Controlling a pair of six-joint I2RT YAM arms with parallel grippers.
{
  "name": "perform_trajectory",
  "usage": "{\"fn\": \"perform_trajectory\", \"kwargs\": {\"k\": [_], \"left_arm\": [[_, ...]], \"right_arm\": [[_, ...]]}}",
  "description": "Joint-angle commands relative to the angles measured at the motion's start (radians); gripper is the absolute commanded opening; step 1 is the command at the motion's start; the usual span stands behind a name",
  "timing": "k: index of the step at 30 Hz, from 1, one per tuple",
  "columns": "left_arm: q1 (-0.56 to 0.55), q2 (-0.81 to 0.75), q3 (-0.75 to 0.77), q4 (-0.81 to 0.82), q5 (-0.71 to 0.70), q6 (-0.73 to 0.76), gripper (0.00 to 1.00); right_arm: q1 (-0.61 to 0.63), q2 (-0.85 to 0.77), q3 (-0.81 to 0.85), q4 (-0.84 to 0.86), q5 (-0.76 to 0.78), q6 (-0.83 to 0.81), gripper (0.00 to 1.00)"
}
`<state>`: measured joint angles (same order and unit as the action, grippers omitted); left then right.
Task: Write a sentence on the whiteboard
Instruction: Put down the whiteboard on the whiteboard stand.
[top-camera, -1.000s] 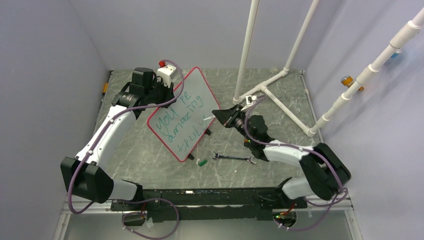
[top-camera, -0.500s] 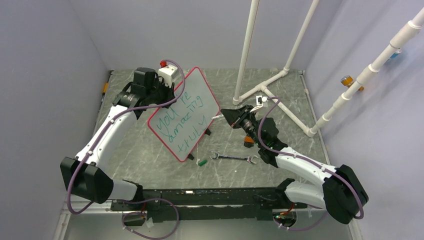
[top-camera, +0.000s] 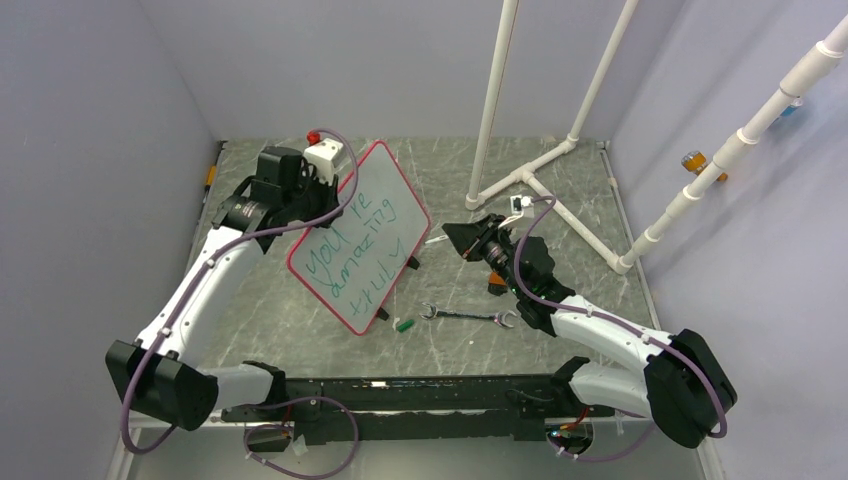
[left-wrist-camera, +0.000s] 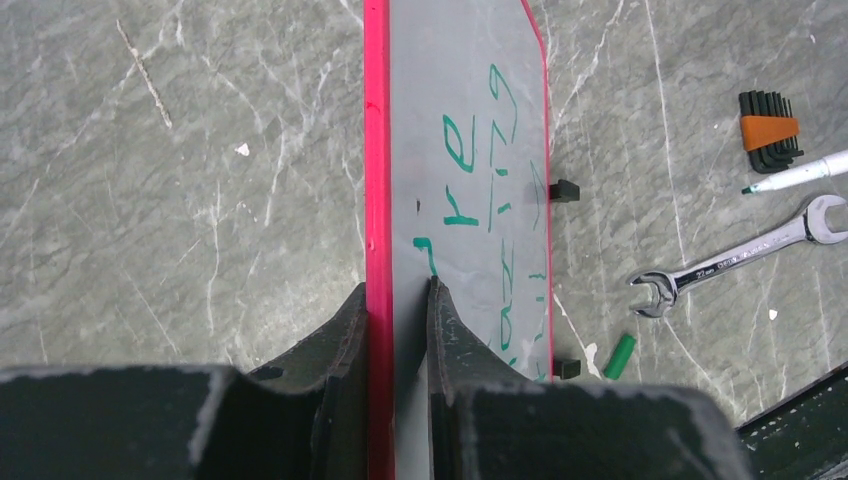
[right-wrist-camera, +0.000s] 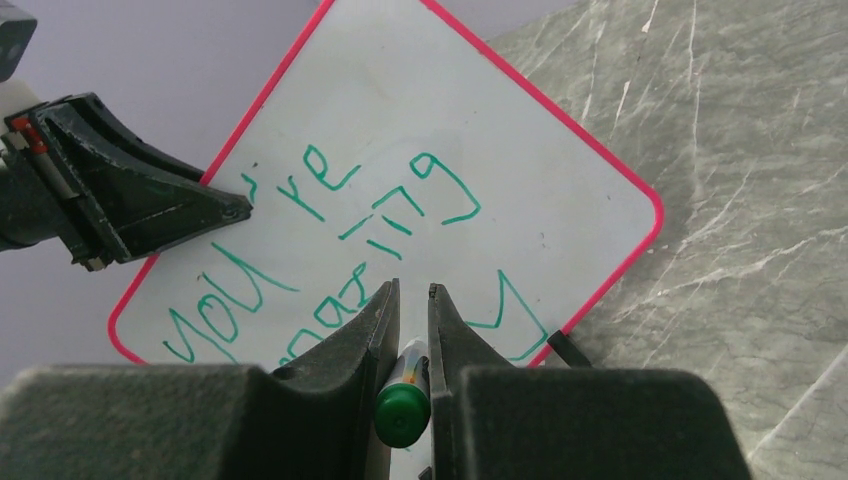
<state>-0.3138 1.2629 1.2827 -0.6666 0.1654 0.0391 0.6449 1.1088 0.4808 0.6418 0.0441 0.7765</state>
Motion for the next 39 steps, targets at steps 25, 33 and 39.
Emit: {"fn": "perform_trajectory", "kwargs": {"k": [25,33,39], "left_arm": [[0.029,-0.044,-0.195,0.002,-0.249,0.079,0.32],[0.045,-0.056,-0.206,0.021,-0.227,0.083,0.36],[0.053,-0.065,-0.212,0.034,-0.224,0.081,0.43]], "right_arm": [[0.001,-0.032,-0.029,0.025,0.029,-0.013,0.00],[0.001,-0.026,-0.032,0.027,0.030,-0.009,0.00],[0.001,-0.020,-0.034,0.033,0.027,-0.002,0.00]]}}
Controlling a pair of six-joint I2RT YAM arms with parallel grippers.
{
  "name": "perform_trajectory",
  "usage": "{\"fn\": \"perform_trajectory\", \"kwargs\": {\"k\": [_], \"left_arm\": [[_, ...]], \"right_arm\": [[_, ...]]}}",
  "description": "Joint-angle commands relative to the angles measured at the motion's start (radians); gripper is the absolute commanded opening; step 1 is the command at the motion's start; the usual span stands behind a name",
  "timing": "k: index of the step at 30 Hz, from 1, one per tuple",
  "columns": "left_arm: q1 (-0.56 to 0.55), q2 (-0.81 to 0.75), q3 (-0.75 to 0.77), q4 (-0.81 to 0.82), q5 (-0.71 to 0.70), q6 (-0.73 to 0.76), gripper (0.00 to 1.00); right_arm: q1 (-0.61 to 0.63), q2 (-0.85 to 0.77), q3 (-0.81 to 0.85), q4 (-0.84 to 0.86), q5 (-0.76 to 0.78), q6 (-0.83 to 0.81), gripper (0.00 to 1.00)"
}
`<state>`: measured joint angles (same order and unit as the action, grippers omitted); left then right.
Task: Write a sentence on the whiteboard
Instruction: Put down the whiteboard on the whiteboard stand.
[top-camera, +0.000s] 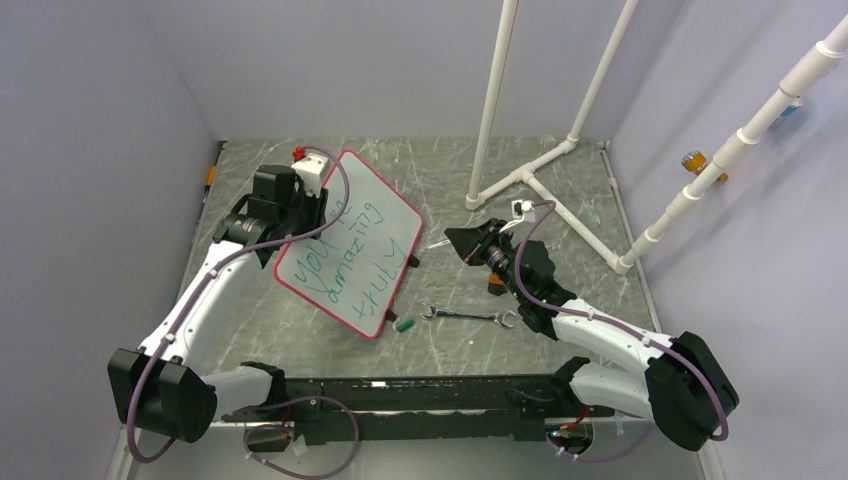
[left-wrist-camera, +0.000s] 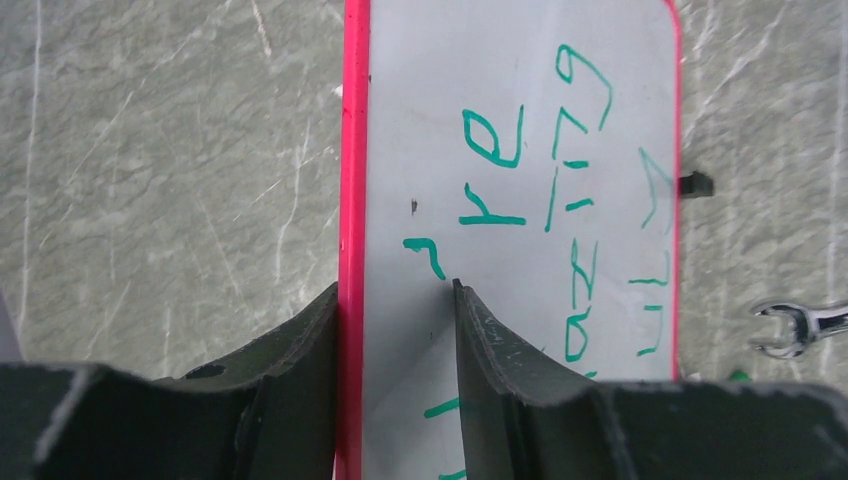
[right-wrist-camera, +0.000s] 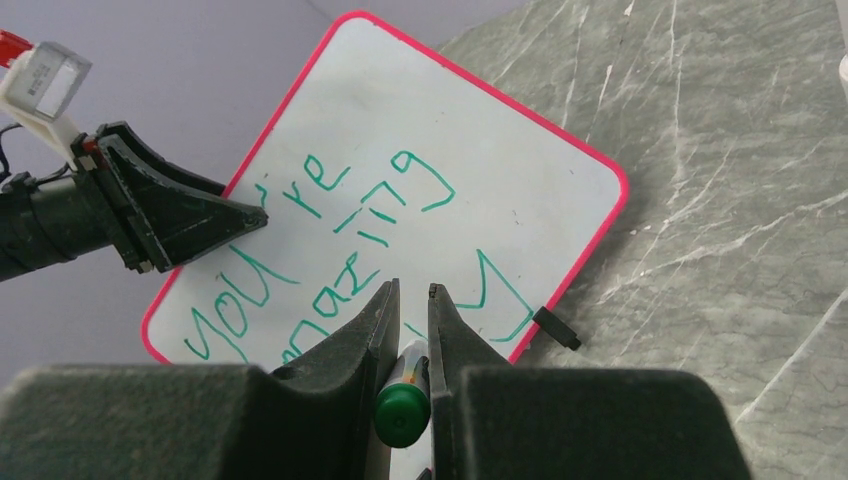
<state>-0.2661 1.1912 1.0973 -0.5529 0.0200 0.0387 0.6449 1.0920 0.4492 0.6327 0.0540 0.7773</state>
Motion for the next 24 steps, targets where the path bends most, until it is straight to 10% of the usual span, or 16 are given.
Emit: {"fn": "perform_trajectory", "kwargs": {"k": [1,24], "left_arm": [[0.006,0.004,-0.027,-0.078,-0.081,0.081,0.44],[0.007,-0.015,0.028,-0.076,-0.098,0.091,0.55]], "right_arm": [[0.001,-0.003,-0.004,0.044,0.017,-0.002,0.00],[0.002,0.011,-0.016,0.057,0.014,0.001,0.00]]}}
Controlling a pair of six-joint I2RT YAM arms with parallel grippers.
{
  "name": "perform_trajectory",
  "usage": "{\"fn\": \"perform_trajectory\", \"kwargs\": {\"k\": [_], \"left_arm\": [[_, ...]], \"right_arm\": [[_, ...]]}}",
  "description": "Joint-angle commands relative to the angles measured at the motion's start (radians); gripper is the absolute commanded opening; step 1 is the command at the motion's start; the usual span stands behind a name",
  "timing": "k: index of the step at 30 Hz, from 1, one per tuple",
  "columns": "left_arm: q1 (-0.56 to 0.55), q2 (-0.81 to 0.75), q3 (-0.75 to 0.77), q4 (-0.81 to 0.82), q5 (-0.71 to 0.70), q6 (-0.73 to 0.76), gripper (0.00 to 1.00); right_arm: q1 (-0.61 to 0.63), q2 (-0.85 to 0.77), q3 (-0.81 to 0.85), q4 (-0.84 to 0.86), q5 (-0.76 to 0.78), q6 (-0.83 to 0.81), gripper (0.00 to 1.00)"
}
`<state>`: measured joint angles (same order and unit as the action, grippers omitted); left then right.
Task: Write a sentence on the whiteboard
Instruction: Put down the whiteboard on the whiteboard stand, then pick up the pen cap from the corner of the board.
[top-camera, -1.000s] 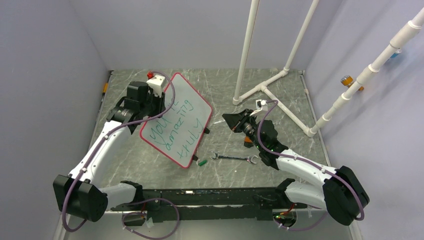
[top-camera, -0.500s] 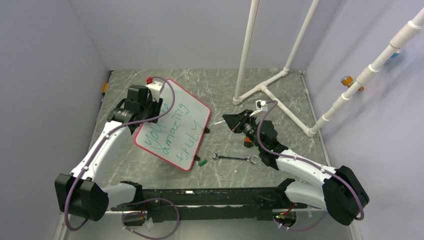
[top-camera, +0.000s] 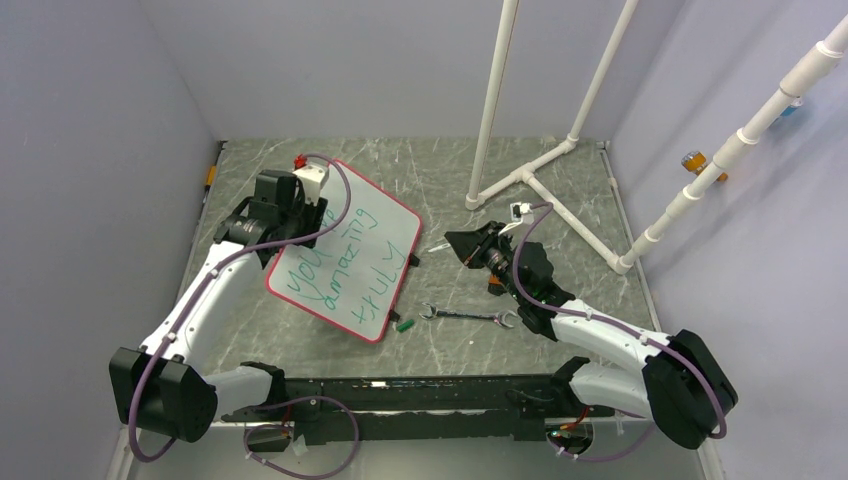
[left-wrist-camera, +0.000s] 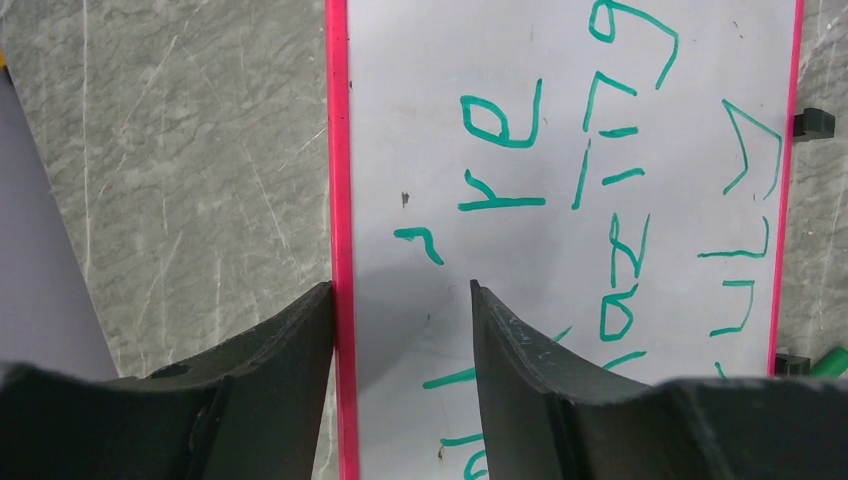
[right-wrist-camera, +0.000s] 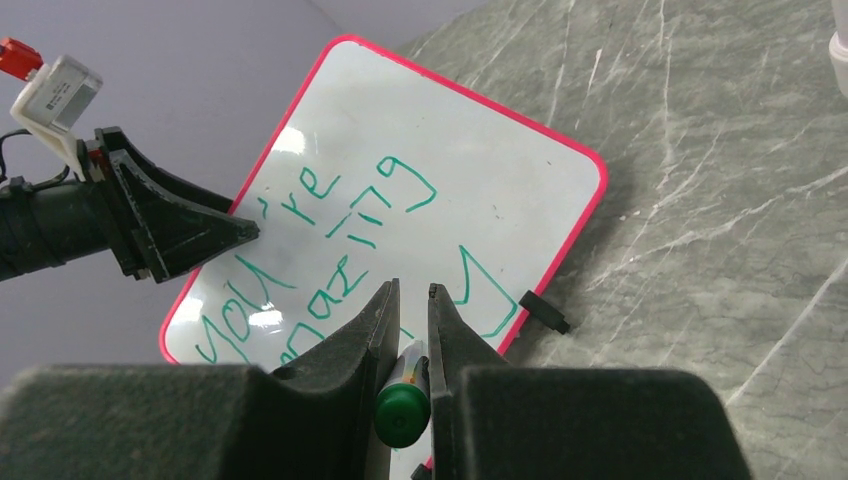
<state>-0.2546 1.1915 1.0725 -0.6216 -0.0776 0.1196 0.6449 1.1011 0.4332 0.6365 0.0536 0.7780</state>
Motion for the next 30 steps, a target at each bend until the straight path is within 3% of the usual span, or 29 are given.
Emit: {"fn": "perform_trajectory", "kwargs": {"k": [1,20,23,30], "left_arm": [[-0.005,-0.014,0.058,-0.008,0.002,0.011,0.55],[-0.040,-0.014,0.166,-0.073,-0.003,0.051,0.65],[-0.118,-0.063,0.154,-0.069,-0.011,0.074,0.63],[-0.427,-0.175,0.021,-0.057,-0.066,0.096,0.60]], "right_arm": [[0.001,0.004,0.001,0.053,0.014,-0.001,0.00],[0.002,-0.005,-0.002,0.051,0.020,-0.007,0.00],[0.000,-0.030,0.013,0.014,0.027,-0.040,0.00],[-0.002,-0.167,0.083,-0.225,0.128,-0.165,0.00]]}}
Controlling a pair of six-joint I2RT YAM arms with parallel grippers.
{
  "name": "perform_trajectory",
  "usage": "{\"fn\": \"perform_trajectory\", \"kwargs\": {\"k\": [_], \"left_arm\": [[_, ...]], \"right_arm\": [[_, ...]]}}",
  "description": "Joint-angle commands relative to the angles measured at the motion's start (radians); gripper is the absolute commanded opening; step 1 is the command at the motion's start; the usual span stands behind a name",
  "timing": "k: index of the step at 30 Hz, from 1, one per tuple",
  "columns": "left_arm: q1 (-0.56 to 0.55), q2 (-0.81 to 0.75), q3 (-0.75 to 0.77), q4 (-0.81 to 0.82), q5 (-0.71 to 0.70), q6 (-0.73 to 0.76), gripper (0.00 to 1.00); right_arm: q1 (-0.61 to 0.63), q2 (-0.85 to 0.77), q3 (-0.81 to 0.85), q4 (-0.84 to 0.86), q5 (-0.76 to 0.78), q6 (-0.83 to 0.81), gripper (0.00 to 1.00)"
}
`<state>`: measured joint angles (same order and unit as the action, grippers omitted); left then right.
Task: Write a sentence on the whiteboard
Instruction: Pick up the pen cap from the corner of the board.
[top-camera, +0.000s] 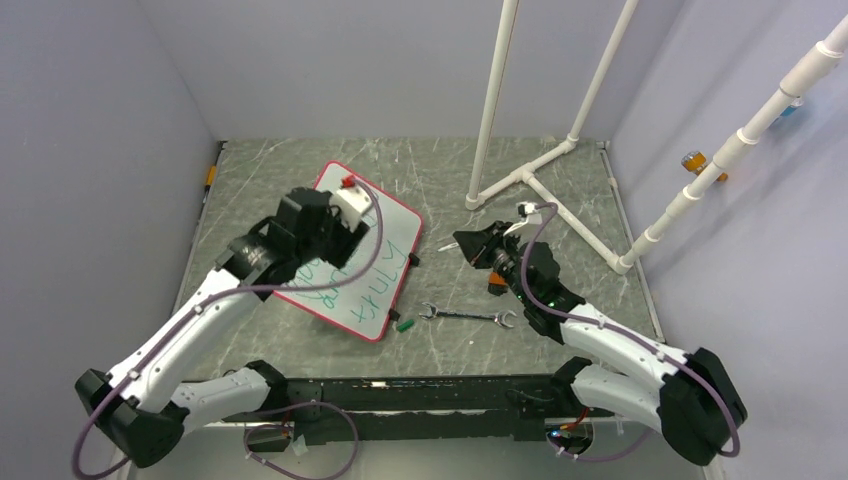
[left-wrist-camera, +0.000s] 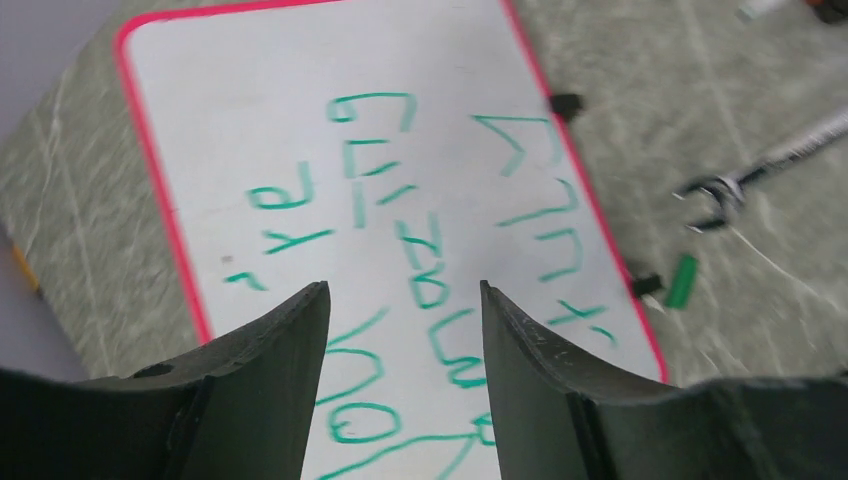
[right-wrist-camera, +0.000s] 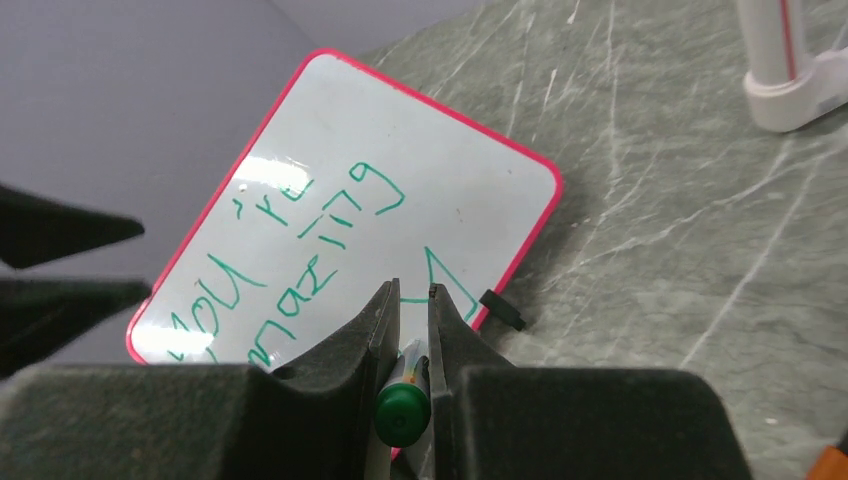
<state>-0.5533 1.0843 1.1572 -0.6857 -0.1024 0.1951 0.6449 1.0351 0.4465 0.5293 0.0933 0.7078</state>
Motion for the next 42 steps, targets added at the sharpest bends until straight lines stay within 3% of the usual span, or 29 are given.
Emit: {"fn": "perform_trajectory", "kwargs": {"k": [1,5,11,23,42], "left_arm": [[-0.174,-0.074,-0.087,0.014,-0.046,0.016,0.60],[-0.342,-0.062,-0.158,0.052,-0.037,-0.001,0.60],[-0.472,0.148,-0.144,0.057,-0.044,-0.110,0.59],[-0.532,0.438,-0.107,0.154,0.050,-0.279,0.48],[-0.541,0.590,-0.117,0.183,0.022,-0.244,0.42]], "right_arm": [[-0.002,-0.113,0.080,-0.142,0.106,-0.113,0.00],[-0.004,-0.177,0.114,-0.263,0.163,-0.172,0.00],[-0.009,-0.265,0.123,-0.336,0.218,-0.222,0.00],[-0.022,-0.370,0.183,-0.499,0.352,-0.286,0.00],[-0.030,-0.357,0.212,-0.503,0.330,-0.285,0.00]]}}
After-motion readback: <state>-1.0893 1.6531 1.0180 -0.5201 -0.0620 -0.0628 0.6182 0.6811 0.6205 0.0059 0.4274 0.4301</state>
